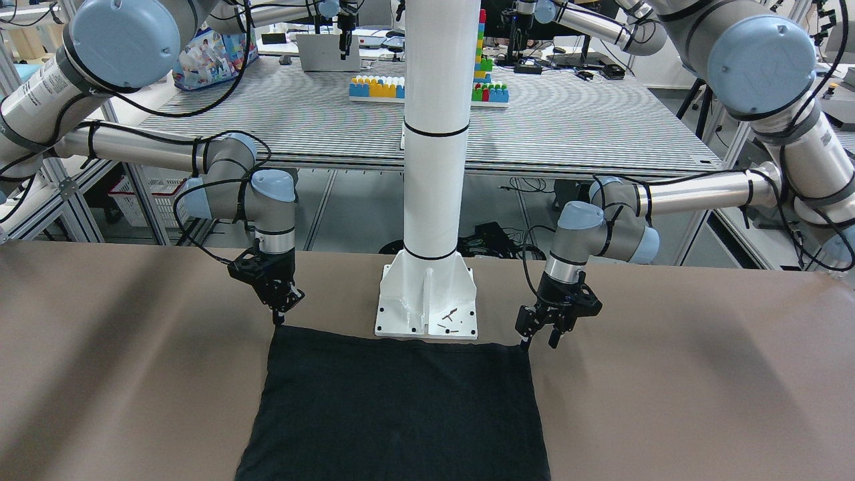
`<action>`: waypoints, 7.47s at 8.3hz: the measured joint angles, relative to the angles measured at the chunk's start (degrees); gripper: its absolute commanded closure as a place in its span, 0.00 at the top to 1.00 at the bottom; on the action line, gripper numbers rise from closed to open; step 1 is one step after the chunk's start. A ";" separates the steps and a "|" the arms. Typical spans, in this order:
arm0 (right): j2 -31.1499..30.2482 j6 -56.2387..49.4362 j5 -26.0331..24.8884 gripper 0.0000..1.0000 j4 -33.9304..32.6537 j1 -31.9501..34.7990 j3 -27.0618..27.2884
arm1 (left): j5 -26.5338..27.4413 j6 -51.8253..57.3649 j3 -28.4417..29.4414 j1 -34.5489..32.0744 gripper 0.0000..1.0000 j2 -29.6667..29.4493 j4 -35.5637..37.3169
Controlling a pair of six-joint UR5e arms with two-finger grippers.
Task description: Fold clothes
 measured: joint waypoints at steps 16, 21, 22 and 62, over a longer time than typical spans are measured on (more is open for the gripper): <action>0.15 0.48 0.05 0.00 1.46 0.02 -0.39 | 3.14 -4.31 -1.57 4.94 0.00 2.14 0.36; -2.60 -0.06 6.93 0.00 0.85 4.55 9.34 | -1.36 -3.90 -12.57 0.92 0.00 2.04 1.01; -2.80 -0.34 12.04 0.00 0.78 8.58 10.95 | -6.75 -3.06 -12.84 -4.91 0.00 -0.72 2.70; 22.11 -21.27 35.96 0.67 33.05 45.77 -35.63 | -36.32 12.59 63.88 -55.50 0.70 -50.36 -16.25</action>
